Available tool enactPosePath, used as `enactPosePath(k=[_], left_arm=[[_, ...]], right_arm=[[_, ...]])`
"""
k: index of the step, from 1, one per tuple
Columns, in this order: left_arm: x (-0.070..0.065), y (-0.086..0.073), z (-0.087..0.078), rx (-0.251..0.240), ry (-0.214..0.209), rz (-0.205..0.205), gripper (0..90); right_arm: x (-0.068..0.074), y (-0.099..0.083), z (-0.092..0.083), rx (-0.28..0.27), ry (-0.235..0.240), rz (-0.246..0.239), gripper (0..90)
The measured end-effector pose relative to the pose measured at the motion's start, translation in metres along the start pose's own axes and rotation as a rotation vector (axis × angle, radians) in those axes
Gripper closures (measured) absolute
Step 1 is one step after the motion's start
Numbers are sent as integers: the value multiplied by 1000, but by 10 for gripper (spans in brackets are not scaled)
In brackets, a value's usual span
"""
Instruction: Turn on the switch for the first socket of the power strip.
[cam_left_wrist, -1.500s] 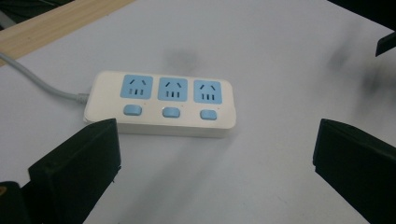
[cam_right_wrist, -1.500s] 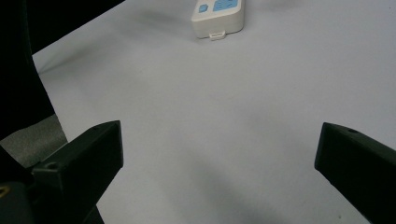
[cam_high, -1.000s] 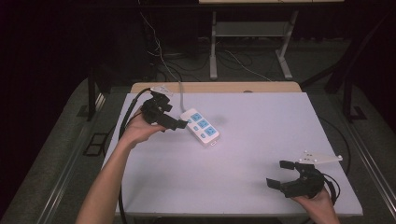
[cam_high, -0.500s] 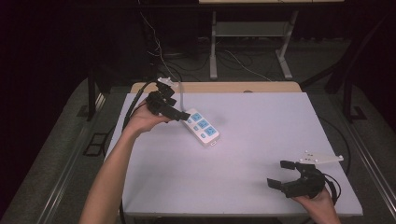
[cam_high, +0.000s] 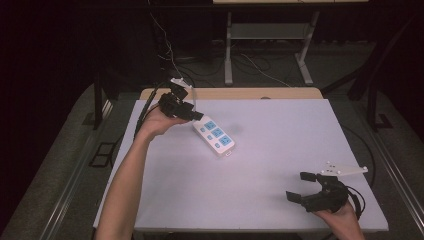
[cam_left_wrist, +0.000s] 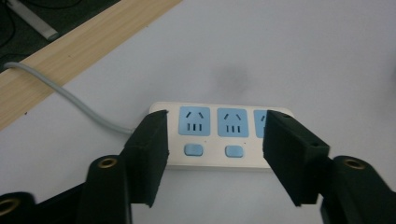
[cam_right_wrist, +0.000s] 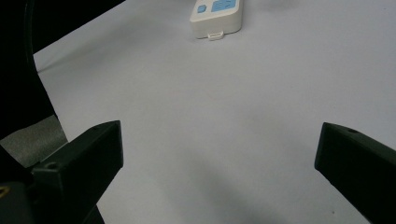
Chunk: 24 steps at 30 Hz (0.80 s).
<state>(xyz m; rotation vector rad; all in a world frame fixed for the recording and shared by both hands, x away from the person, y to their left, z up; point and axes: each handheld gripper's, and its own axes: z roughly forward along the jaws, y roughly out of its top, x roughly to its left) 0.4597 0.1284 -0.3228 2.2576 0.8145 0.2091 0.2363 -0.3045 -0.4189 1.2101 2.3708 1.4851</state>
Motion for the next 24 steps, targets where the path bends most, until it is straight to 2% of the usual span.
enactPosePath(k=[7,15,20,24], left_arm=[[4,-1,11,0,7,-11,545],[5,-1,27,7,-6,-14,675],[6,-1,34,21,-22,-33,814],[8,-3,39,36,-19,-41,887]], right_arm=[[0,0,0,-1,0,-2,7],[1,1,0,-4,0,-6,7],[1,1,0,-8,3,-8,7],[1,1,0,-6,4,-11,7]])
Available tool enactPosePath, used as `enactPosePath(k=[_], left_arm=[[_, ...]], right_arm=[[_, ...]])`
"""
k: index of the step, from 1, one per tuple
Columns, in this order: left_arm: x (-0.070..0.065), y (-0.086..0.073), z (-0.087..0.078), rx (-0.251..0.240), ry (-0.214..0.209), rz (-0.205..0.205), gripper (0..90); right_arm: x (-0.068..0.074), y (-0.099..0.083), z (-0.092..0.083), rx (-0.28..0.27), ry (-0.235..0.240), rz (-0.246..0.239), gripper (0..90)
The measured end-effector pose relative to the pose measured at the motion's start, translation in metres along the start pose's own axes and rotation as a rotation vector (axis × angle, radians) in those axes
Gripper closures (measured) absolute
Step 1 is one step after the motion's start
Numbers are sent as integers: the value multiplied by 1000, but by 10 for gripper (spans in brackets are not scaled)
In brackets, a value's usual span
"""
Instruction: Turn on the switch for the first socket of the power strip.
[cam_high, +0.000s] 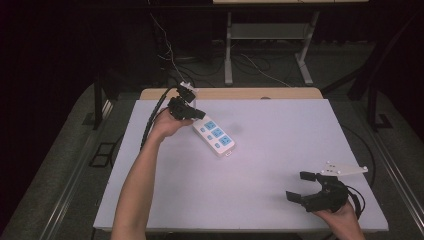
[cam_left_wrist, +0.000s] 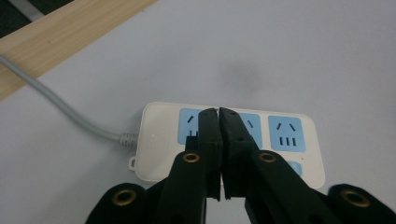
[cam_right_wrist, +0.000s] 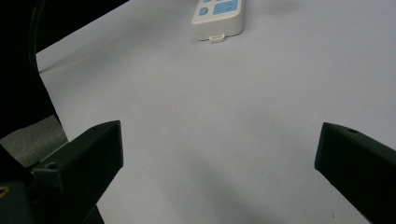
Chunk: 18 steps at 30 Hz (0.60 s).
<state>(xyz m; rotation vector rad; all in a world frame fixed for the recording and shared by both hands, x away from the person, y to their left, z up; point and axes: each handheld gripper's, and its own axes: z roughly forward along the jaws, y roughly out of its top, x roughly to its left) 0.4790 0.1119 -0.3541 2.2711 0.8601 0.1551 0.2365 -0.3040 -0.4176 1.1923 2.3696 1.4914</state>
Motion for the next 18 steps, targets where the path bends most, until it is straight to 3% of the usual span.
enactPosePath(k=[18], left_arm=[[6,-10,17,32,-1,-27,889]], right_arm=[[0,0,0,4,1,-6,7]])
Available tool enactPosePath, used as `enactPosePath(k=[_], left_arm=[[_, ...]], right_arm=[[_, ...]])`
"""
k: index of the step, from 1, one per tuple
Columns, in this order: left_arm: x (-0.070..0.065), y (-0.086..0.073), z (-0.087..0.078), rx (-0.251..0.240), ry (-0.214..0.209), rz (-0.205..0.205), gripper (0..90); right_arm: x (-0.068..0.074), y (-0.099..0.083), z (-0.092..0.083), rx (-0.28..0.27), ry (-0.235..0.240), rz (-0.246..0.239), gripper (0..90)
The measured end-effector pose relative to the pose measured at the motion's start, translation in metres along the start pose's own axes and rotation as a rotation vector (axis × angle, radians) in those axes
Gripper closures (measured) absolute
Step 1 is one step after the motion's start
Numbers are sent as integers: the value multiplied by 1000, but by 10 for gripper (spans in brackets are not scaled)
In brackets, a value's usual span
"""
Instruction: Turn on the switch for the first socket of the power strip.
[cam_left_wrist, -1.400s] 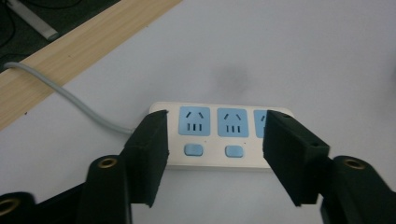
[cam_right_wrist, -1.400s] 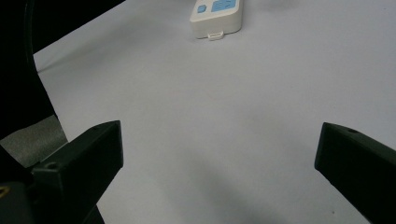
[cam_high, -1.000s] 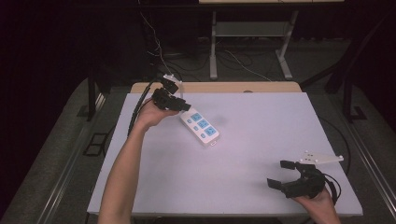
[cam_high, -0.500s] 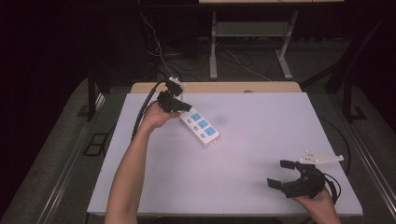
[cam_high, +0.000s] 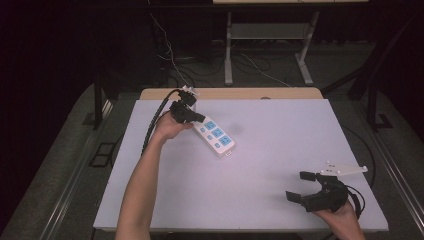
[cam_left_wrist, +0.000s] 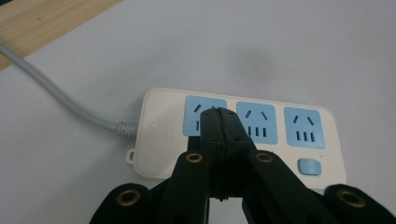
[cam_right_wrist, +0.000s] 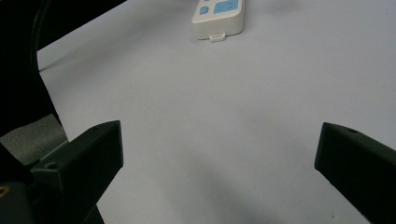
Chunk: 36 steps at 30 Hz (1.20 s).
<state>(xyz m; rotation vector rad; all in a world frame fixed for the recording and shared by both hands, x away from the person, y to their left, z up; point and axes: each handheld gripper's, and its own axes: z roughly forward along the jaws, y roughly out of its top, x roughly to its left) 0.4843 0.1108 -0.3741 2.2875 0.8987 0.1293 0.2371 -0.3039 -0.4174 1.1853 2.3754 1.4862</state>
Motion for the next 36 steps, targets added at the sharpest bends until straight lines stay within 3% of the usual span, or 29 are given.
enactPosePath(k=[14,32,36], left_arm=[[-1,-6,15,35,-3,6,890],[6,-16,27,47,-4,-44,890],[2,-15,27,66,20,-30,893]], right_arm=[[0,0,0,5,-2,1,7],[-1,0,0,8,-6,-1,7],[-2,0,0,6,-11,1,7]])
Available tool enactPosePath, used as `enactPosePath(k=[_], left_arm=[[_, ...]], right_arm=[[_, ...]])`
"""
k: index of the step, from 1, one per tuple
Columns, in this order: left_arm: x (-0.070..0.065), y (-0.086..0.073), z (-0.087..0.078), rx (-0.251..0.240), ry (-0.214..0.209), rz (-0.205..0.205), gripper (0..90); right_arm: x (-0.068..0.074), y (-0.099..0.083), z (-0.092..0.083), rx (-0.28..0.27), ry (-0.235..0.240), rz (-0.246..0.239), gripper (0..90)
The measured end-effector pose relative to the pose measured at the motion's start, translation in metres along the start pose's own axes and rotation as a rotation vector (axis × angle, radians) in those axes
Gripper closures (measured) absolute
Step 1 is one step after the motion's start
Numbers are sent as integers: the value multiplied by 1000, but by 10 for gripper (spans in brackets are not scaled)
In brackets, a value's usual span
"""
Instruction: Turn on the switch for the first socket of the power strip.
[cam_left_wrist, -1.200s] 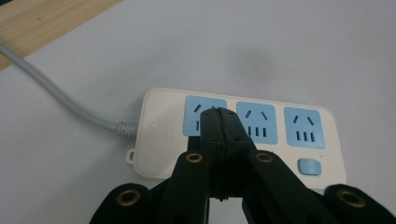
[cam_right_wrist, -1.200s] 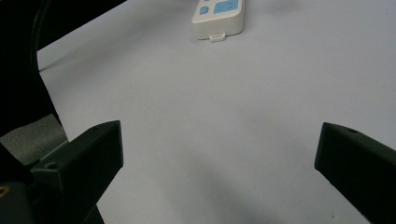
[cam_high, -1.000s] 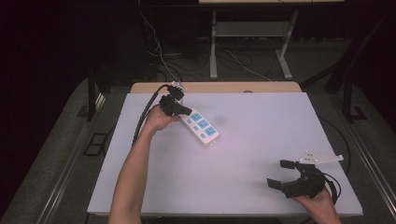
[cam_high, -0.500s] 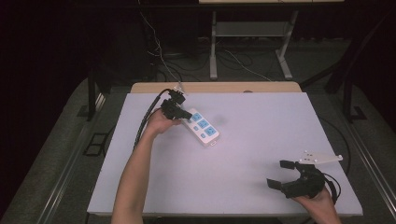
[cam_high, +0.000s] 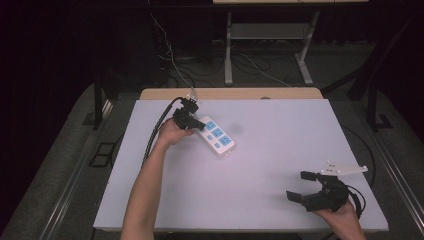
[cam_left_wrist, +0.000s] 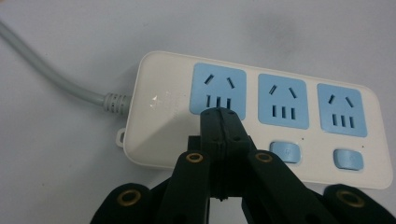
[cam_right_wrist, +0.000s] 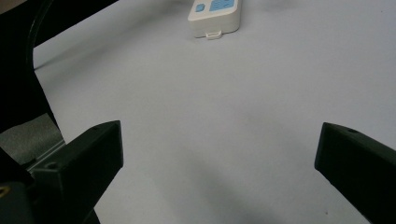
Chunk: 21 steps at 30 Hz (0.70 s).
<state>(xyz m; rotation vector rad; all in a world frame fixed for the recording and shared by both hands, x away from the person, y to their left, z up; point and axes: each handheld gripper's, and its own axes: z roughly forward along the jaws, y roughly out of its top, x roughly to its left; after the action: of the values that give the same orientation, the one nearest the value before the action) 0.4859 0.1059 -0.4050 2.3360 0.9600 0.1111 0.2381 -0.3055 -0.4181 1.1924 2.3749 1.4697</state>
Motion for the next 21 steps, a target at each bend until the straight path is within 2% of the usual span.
enactPosePath(k=[2,6,11,16,21], left_arm=[[-1,-2,1,-16,9,-8,894],[2,-7,2,-45,-7,-65,898],[-3,-7,3,-47,29,-68,899],[0,-12,3,-74,12,-132,899],[-2,-12,3,-71,26,-119,898]], right_arm=[[0,0,0,0,-1,-1,7],[2,1,1,1,1,-8,7],[4,1,2,2,3,-11,7],[2,1,2,2,8,-10,7],[3,1,3,5,8,-15,7]])
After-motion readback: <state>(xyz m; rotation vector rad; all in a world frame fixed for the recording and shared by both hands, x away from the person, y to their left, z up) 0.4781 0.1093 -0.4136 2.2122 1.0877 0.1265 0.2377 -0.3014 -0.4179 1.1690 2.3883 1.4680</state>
